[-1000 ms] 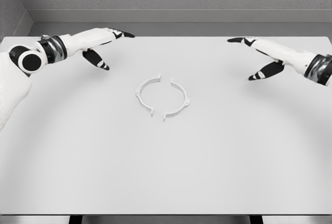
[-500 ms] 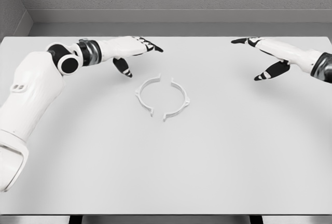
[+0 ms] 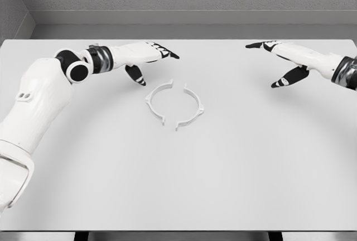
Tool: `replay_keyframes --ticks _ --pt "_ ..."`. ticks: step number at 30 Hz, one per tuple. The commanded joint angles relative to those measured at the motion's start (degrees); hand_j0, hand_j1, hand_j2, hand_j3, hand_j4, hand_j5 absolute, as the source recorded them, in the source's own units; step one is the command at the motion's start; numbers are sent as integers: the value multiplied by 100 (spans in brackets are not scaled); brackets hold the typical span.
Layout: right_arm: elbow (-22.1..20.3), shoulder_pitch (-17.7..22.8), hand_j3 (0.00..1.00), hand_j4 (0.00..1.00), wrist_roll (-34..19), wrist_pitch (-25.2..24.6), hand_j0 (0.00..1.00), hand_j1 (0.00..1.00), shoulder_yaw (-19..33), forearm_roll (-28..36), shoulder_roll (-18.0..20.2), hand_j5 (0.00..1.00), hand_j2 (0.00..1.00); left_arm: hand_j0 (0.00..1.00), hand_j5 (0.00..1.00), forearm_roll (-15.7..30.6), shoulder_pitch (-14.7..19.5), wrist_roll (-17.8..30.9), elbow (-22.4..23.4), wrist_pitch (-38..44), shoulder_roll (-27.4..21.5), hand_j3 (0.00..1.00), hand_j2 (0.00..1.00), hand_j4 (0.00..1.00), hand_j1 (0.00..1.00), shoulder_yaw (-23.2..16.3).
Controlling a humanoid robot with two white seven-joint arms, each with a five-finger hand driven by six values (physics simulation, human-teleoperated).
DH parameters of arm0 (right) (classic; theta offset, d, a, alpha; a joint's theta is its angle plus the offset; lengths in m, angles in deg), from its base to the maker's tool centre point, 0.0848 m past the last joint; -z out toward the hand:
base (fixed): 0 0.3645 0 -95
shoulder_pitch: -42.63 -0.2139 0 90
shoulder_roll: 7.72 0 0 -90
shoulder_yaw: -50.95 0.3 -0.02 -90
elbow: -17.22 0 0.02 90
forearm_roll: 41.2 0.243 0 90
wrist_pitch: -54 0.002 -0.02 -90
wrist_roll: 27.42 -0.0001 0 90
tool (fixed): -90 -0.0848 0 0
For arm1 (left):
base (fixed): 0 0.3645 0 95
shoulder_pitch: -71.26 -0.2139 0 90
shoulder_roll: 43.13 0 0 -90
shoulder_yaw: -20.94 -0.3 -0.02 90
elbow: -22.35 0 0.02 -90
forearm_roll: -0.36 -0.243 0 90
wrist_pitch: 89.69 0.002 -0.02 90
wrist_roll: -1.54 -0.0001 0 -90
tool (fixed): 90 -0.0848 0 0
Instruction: Assemble PVC drainage pipe clamps
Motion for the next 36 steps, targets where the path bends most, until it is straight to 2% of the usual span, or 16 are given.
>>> replay_keyframes --ticks 1,14,16,34,36 --pt "-3 -9 100 100 3 -16 100 100 -1 44 4 100 100 100 100 31 0 -3 3 13 46 100 100 100 100 13" --pt "-39 -44 100 100 3 -16 100 100 -1 44 4 100 100 100 100 23 -158 14 -6 13 133 100 100 100 100 13" --pt "-47 -44 100 100 3 -16 100 100 -1 44 4 100 100 100 100 31 -167 23 -23 13 186 100 100 100 100 -215" --pt "-47 -44 100 100 3 -16 100 100 7 44 -13 100 100 100 100 119 -167 23 -164 13 169 100 100 100 100 -224" --pt "-56 -44 100 100 3 -16 100 100 -1 44 -13 100 100 100 100 137 -228 23 -322 13 151 100 100 100 100 -215"
